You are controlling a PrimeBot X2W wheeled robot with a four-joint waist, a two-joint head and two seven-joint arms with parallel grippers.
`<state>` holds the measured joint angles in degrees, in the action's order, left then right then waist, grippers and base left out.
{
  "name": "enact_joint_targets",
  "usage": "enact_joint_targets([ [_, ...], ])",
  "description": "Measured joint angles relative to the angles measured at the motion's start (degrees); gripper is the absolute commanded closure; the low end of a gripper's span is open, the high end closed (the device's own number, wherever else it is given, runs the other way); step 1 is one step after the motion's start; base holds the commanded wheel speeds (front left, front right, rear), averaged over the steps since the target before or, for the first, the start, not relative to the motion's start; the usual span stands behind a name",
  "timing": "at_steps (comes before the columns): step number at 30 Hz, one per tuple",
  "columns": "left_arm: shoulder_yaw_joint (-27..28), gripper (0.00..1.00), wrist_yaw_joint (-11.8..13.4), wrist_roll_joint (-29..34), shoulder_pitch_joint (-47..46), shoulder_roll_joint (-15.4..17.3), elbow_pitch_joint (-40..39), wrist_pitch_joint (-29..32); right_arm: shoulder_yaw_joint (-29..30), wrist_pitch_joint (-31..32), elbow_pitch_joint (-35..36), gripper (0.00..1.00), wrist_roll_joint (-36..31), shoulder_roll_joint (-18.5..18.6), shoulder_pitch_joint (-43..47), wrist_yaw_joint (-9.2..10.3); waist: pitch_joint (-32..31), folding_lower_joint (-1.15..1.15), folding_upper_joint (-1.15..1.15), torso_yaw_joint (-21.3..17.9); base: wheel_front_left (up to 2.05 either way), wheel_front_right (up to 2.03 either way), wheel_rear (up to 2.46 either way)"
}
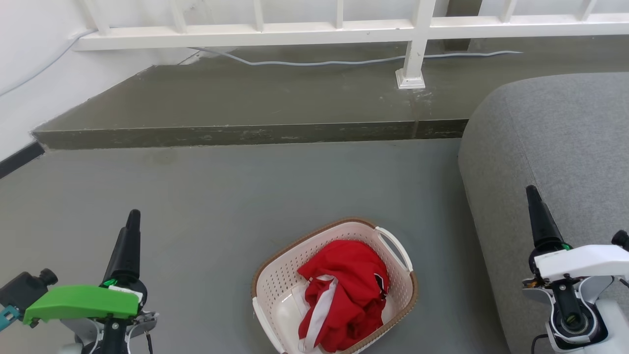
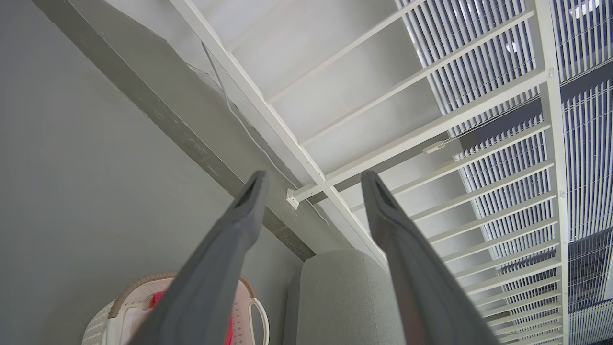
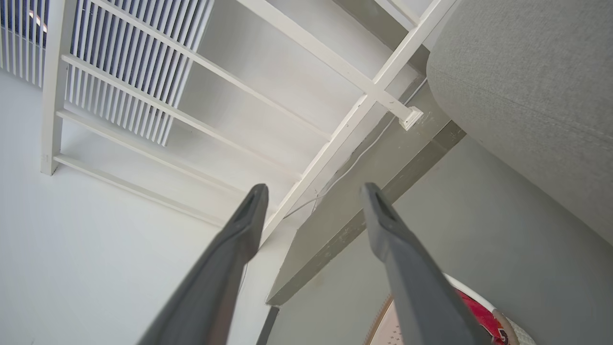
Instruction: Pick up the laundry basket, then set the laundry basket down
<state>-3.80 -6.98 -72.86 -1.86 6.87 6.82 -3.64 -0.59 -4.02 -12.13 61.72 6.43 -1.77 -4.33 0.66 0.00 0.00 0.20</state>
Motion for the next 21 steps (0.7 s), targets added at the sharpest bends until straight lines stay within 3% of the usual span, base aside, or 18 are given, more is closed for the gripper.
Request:
enact_joint_targets([
  [21, -7.75, 0.0, 0.54, 21.63, -0.26, 3.23, -2.1, -4.24, -7.4, -4.08, 1.68, 0.0, -22.16, 2.78, -0.01, 3.53, -0.25, 0.0, 0.0, -0.1, 0.0, 0.0, 0.0],
])
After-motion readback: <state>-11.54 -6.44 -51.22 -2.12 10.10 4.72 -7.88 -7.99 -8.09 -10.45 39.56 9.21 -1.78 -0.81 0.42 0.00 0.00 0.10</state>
